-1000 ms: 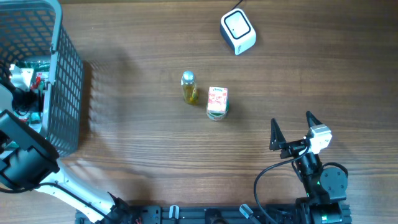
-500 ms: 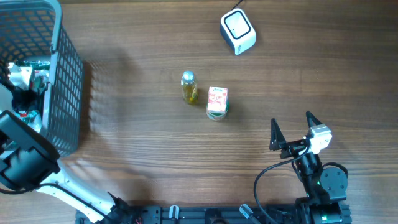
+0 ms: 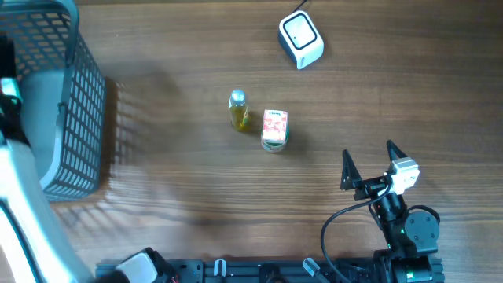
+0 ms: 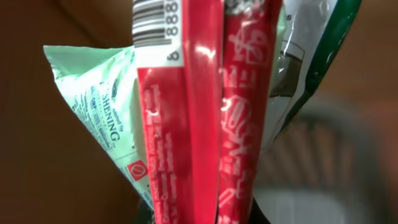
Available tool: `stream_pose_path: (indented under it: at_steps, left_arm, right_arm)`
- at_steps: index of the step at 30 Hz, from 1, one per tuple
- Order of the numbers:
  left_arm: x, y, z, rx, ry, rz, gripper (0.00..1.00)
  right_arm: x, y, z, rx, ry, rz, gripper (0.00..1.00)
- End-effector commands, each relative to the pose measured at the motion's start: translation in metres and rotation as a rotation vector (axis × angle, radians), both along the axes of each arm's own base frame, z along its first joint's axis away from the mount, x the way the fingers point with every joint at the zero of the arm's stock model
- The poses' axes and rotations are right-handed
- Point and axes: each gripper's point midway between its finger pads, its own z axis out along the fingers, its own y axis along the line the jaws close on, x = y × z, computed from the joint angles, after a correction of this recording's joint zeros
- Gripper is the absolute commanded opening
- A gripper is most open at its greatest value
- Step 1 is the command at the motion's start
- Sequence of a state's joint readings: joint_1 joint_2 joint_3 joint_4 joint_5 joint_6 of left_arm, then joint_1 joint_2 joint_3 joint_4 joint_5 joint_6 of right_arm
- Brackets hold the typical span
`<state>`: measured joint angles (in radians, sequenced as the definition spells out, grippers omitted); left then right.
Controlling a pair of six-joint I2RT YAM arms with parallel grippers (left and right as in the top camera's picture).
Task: Scan the item barcode
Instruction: 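Reach the left gripper into the basket and grasp the packet bundle, then carry the packets out and lay them on the table left of the bottle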
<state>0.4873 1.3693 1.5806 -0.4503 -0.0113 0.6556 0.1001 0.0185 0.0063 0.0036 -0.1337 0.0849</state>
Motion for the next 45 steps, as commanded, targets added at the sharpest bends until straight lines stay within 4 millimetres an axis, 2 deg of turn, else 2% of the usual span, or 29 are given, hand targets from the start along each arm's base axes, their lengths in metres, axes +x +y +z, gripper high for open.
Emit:
stream_pose_path:
  at_steps: [1,3,4,5,6,9,13,17,19,20,21,24,28,34,40,42,44,45]
  left_arm:
    - [-0.026,-0.073,0.067,-0.022,-0.2,-0.132,0.08]
    - [-0.035,-0.11,0.074,-0.131,-0.246,-0.201,0.07]
    - [-0.039,-0.134,0.07,-0.207,-0.242,-0.251,0.07]
    - [-0.04,-0.146,0.066,-0.245,-0.233,-0.275,0.07]
    - [-0.04,-0.174,0.051,-0.347,-0.184,-0.329,0.06]
    - [-0.036,-0.214,0.016,-0.5,-0.059,-0.379,0.04]
    - [-0.023,-0.254,-0.052,-0.624,0.189,-0.372,0.04]
    - [-0.003,-0.262,-0.127,-0.621,0.398,-0.223,0.04]
    - [0.004,-0.273,-0.158,-0.609,0.491,-0.215,0.04]
    - [0.006,-0.281,-0.182,-0.598,0.556,-0.211,0.04]
    - [0.007,-0.285,-0.196,-0.593,0.592,-0.203,0.04]
    - [0.006,-0.275,-0.246,-0.532,0.656,-0.029,0.04]
    - [0.001,-0.281,-0.298,-0.476,0.739,0.011,0.04]
    - [-0.007,-0.289,-0.345,-0.442,0.784,0.003,0.04]
    - [-0.022,-0.286,-0.371,-0.434,0.819,0.007,0.05]
    - [-0.027,-0.29,-0.378,-0.452,0.838,-0.005,0.23]
    - [-0.033,-0.3,-0.384,-0.504,0.877,-0.04,0.32]
    - [-0.036,-0.308,-0.385,-0.541,0.898,-0.066,0.43]
  right_arm:
    - [0.0,-0.002,0.001,-0.005,-0.006,-0.008,1.0]
    - [0.0,-0.002,0.001,-0.005,-0.006,-0.008,1.0]
    - [0.0,-0.002,0.001,-0.005,-0.006,-0.008,1.0]
    - [0.0,-0.002,0.001,-0.005,-0.006,-0.008,0.99]
    - [0.0,-0.002,0.001,-0.006,-0.006,-0.008,1.0]
    - [0.0,-0.002,0.001,-0.006,-0.006,-0.008,1.0]
    - [0.0,-0.002,0.001,-0.006,-0.006,-0.008,1.0]
    - [0.0,-0.002,0.001,-0.005,-0.006,-0.008,1.0]
    - [0.0,-0.002,0.001,-0.006,-0.006,-0.008,0.99]
    - [0.0,-0.002,0.001,-0.005,-0.006,-0.008,1.0]
    - [0.0,-0.002,0.001,-0.006,-0.006,-0.008,1.0]
    - [0.0,-0.002,0.001,-0.006,-0.006,-0.008,0.99]
    - [0.0,-0.002,0.001,-0.006,-0.006,-0.008,1.0]
    - [0.0,-0.002,0.001,-0.006,-0.006,-0.008,1.0]
    - [0.0,-0.002,0.001,-0.006,-0.006,-0.008,1.0]
    - [0.0,-0.002,0.001,-0.006,-0.006,-0.008,1.0]
    - [0.0,-0.002,0.001,-0.006,-0.006,-0.008,1.0]
    - [0.0,-0.002,0.001,-0.006,-0.006,-0.008,1.0]
